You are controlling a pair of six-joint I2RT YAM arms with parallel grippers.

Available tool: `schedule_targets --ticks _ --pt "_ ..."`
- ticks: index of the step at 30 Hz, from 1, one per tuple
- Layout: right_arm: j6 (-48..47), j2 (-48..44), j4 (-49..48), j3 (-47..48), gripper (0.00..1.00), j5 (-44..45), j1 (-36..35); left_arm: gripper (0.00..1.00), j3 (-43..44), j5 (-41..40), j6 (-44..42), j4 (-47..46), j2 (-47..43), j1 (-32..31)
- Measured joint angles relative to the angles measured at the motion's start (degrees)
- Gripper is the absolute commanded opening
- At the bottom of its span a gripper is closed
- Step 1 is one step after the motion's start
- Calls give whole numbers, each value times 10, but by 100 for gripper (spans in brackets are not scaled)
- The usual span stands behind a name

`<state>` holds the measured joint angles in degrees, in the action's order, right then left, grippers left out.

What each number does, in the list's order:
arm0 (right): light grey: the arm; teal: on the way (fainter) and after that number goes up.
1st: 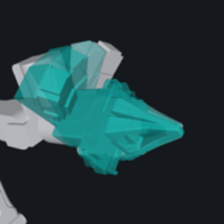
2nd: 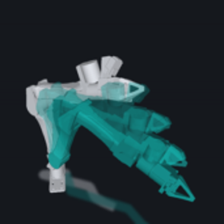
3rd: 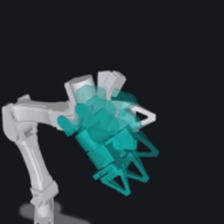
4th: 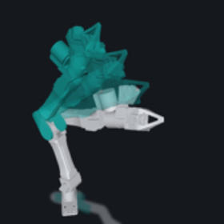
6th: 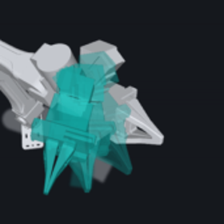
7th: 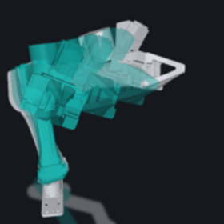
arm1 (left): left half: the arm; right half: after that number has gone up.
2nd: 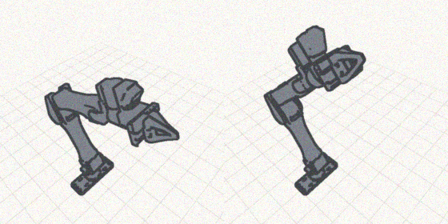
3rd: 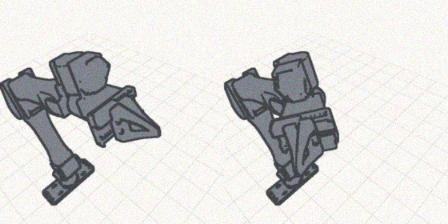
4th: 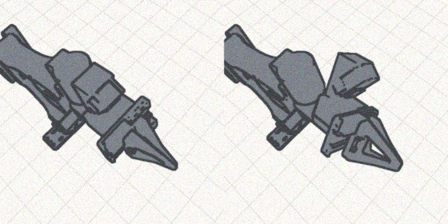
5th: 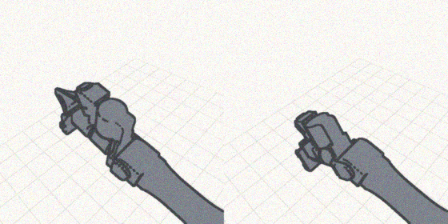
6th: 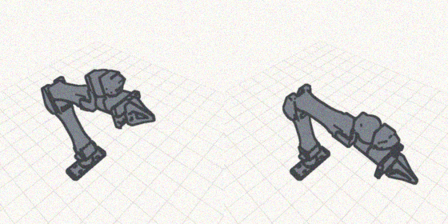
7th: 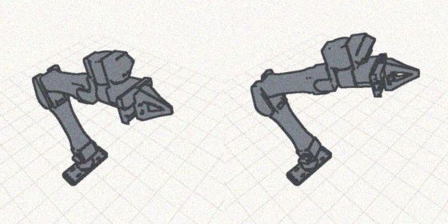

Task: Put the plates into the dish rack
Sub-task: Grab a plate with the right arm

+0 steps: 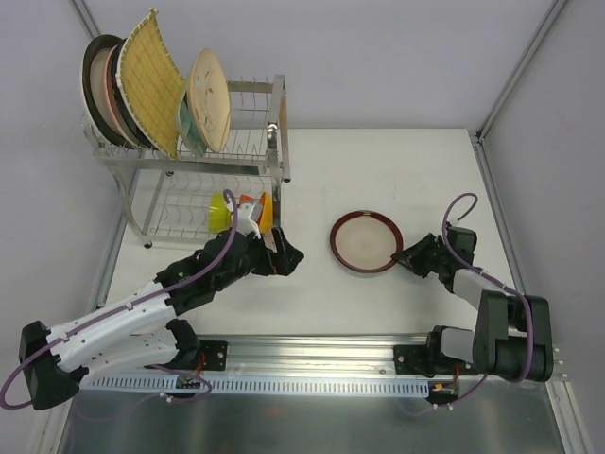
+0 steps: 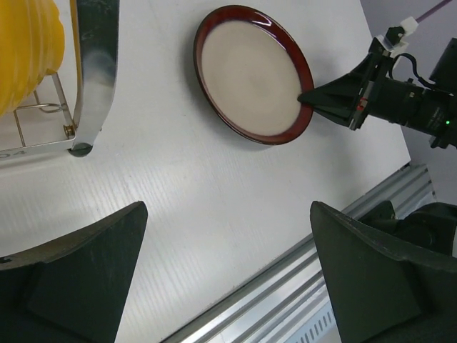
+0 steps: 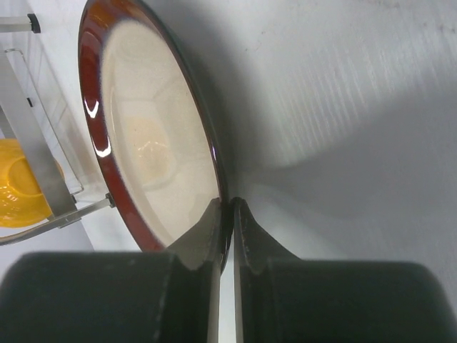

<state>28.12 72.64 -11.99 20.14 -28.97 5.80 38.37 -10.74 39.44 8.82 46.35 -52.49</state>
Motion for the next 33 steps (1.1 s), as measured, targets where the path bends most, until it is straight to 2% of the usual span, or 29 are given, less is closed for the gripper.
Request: schedule_targets --ticks 8,17,25,33 --pt "46 -72 20 -9 1 -13 0 99 29 -86 21 -31 83 -76" --pt "87 -156 21 -9 1 -58 0 99 51 -171 68 -43 137 -101" --pt "114 -223 15 -9 1 -122 0 98 102 -195 79 -69 192 -111" --pt "149 -254 -27 -9 0 -187 -6 94 111 -198 80 -107 211 -113"
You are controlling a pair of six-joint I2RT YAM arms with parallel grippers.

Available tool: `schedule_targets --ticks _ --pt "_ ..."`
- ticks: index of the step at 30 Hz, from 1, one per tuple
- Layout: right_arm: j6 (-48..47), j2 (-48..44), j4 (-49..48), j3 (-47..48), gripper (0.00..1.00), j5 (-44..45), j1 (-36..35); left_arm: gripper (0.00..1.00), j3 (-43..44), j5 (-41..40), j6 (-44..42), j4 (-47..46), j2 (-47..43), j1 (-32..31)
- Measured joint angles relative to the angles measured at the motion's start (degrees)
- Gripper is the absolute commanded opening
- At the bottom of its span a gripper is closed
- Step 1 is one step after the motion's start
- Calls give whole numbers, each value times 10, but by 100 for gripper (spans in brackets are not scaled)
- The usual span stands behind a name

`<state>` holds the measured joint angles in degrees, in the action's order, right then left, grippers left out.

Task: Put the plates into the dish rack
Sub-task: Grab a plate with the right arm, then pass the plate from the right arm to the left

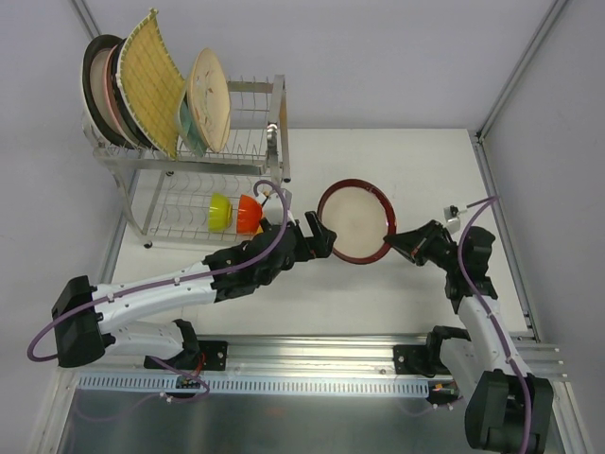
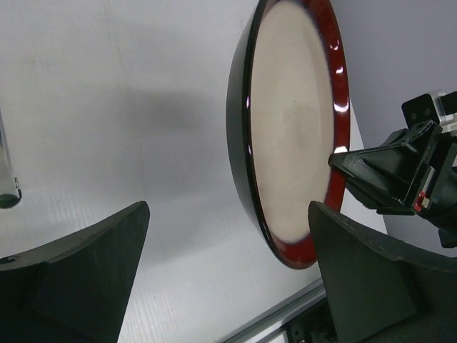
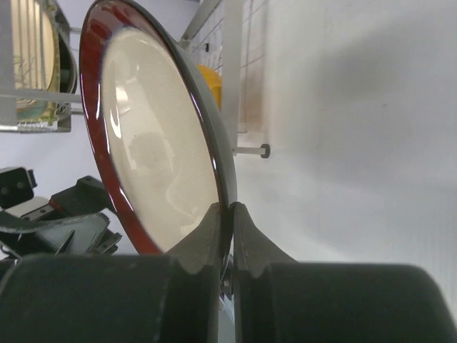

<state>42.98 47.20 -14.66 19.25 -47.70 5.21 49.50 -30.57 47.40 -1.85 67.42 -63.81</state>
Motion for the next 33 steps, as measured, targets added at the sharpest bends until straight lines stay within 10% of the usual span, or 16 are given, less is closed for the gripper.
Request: schedule_targets --ticks 33 --pt "19 -13 -64 0 0 -62 -47 18 11 3 17 -68 13 -15"
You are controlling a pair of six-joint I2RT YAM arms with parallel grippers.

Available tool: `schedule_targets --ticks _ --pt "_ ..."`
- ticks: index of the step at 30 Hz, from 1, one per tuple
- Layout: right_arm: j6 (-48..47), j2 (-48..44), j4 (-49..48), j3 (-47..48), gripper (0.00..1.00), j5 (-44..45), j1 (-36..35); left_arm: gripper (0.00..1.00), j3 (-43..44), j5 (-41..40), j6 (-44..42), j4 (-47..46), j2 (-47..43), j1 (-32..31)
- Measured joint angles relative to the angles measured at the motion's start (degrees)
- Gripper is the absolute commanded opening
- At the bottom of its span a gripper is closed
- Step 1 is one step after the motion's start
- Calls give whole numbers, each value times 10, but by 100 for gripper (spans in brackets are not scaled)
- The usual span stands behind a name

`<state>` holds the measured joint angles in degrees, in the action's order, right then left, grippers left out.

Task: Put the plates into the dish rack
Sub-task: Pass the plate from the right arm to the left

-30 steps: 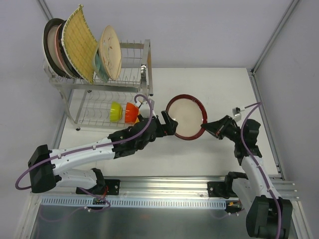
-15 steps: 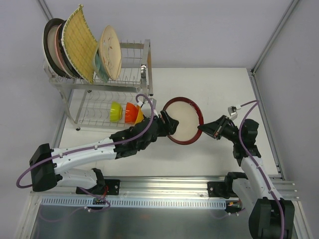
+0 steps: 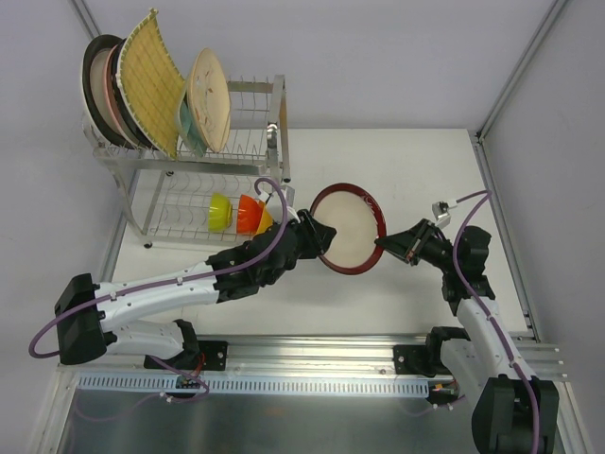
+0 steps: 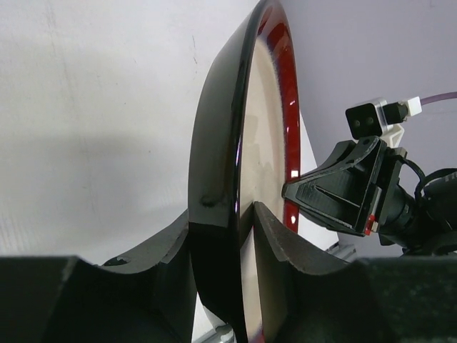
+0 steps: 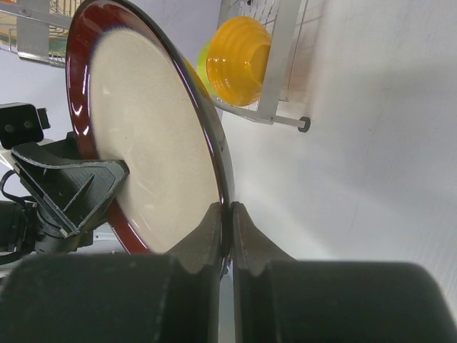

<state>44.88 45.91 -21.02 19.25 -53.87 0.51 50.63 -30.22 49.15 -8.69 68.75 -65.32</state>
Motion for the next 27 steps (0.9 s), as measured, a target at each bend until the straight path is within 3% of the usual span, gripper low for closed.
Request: schedule_targets --ticks 5,17,25,27 --pt "-9 0 7 0 0 -3 0 1 0 3 0 1 -4 0" --pt "-53 0 56 4 1 -14 -5 9 0 23 -27 17 -20 -3" --pt "-79 -6 89 17 0 -15 -5 0 0 30 -52 12 -23 -3" --pt "-83 -7 93 17 5 -14 -5 0 0 31 -57 11 -23 -3"
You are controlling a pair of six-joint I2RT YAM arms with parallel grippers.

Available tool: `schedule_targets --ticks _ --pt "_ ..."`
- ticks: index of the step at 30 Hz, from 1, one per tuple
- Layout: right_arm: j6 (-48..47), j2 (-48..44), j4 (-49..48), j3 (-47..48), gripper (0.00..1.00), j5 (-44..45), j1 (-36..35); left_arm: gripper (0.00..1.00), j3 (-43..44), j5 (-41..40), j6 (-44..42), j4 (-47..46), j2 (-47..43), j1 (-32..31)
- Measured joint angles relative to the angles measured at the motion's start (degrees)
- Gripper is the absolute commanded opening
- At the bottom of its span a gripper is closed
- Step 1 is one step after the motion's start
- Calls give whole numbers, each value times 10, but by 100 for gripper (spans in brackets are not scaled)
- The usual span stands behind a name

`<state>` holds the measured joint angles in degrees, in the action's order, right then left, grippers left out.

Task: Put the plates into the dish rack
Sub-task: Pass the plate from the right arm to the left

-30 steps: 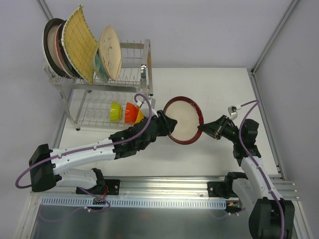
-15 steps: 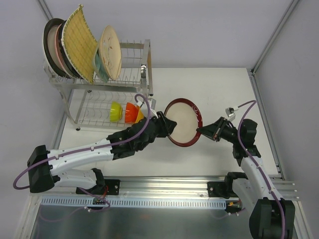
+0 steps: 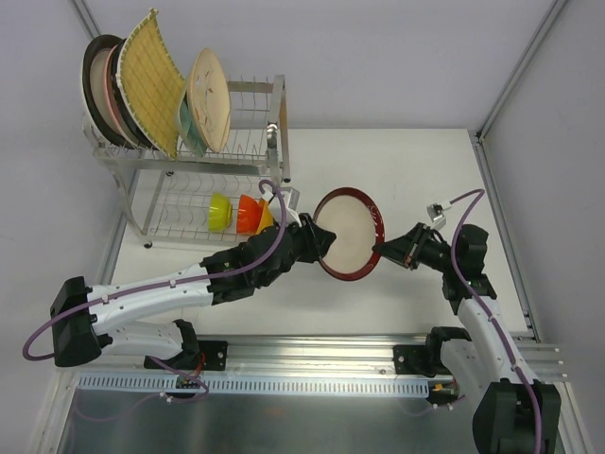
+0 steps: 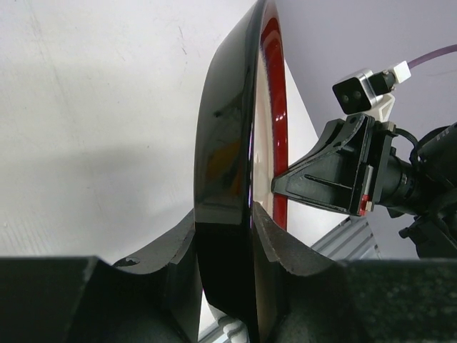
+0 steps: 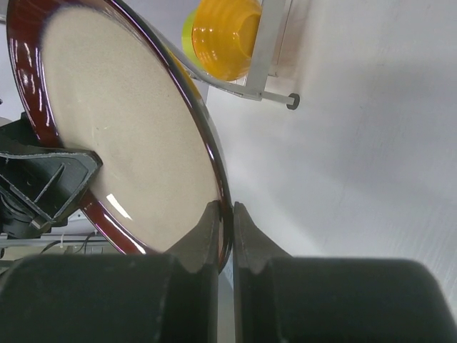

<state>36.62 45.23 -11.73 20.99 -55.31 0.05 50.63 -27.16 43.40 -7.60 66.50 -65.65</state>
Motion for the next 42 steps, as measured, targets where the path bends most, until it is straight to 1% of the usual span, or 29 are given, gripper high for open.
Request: schedule_targets --ticks 1,2,4,5,7,8,13,14,15,16,17,21,24,33,38,42 --pt "-2 -1 3 0 9 0 0 0 0 1 -4 0 0 0" --pt "-5 -1 6 0 18 0 0 0 0 2 -8 -1 0 0" --pt "-18 -3 17 2 28 2 -2 0 0 5 -21 -2 0 -1" --pt "-26 -3 22 2 38 7 -3 0 2 2 -33 -2 0 -3" --pt "-39 -3 29 3 48 17 -1 0 5 -5 -67 13 -1 -3" --pt "-46 -4 32 5 55 21 -1 0 6 -7 -81 21 -1 -3" --pt "-67 -9 47 9 66 33 -1 0 20 -8 -153 63 3 -3" --pt "-71 -11 51 9 71 36 -1 0 28 -8 -168 69 7 -3" --pt "-73 -12 54 10 74 38 -1 0 38 -7 -180 72 9 -3" --pt "-78 -13 59 10 76 41 -1 0 45 -5 -192 73 11 -3" --pt "-84 -14 66 10 81 46 -1 0 54 -4 -205 73 11 -3" --pt "-106 -16 97 14 90 70 -1 0 90 4 -254 69 11 -3" --pt "-125 -17 131 18 100 95 -1 0 114 14 -294 65 11 -3" --pt "-158 -18 189 20 100 174 -1 0 195 26 -400 77 10 -3" --pt "-168 -17 198 20 100 192 -1 0 286 20 -462 78 17 -3" --pt "-175 -17 202 20 100 198 -1 0 369 -7 -523 71 35 -3"
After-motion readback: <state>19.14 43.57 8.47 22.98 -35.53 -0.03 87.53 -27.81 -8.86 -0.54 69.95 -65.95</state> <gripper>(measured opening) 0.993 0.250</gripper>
